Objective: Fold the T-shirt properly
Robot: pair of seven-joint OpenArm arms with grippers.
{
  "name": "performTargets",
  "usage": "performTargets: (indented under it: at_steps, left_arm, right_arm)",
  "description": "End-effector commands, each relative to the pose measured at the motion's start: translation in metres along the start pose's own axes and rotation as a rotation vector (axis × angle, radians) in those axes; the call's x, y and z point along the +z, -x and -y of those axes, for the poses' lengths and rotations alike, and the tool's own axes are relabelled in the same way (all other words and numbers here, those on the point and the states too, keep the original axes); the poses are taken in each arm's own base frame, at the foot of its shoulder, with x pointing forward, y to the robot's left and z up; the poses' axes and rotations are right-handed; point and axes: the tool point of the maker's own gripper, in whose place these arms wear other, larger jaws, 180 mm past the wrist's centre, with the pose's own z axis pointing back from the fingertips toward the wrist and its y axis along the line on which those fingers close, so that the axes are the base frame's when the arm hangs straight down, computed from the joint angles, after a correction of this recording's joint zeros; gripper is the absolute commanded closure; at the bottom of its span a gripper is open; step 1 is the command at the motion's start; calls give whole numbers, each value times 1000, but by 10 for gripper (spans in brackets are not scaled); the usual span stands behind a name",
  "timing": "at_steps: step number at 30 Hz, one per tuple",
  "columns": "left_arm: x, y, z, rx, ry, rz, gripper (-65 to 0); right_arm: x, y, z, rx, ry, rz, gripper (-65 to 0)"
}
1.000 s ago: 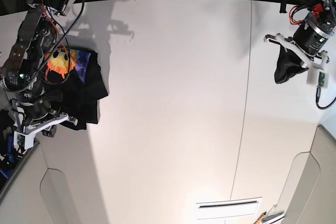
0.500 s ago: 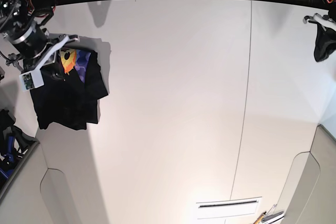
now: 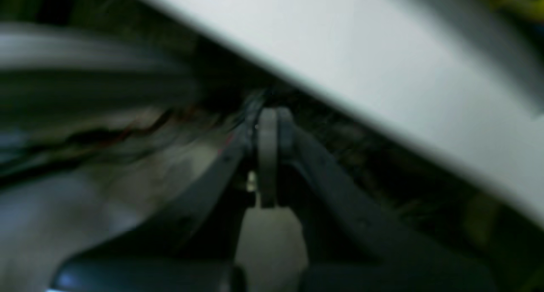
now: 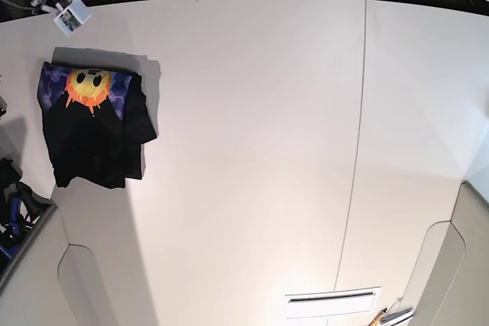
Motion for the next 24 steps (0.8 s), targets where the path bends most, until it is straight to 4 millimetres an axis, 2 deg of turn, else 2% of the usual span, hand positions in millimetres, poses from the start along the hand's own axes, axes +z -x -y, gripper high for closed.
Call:
performTargets:
  at_steps: [1,4,8,11,14,17,21,24]
  left_arm:
    - [3,13,-2,11,13,-42,0]
    - [-7,56,-9,88,55,-180,0]
    - [-30,109,-5,187,145,-343,0]
    - [-46,138,1,223,198,-416,0]
    - [-70,143,0,184,207,-391,0]
    - [-97,143,5,71,210,-361,0]
    - [-132,138,26,-103,252,-320,0]
    - [-154,134,42,-239,288,-311,0]
  right_arm:
    - [2,15,-7,9,-33,-50,0]
    - [-6,51,-21,35,-129,-154,0]
    - [-26,101,-42,-42,-233,-290,0]
    - [-44,140,-52,-74,-257,-357,0]
    - [-65,166,-61,-99,-271,-338,0]
    - [-90,186,-66,-110,-280,-324,0]
    - [-127,210,-73,-136,-287,-369,0]
    - [-157,220,-79,-194,-268,-421,0]
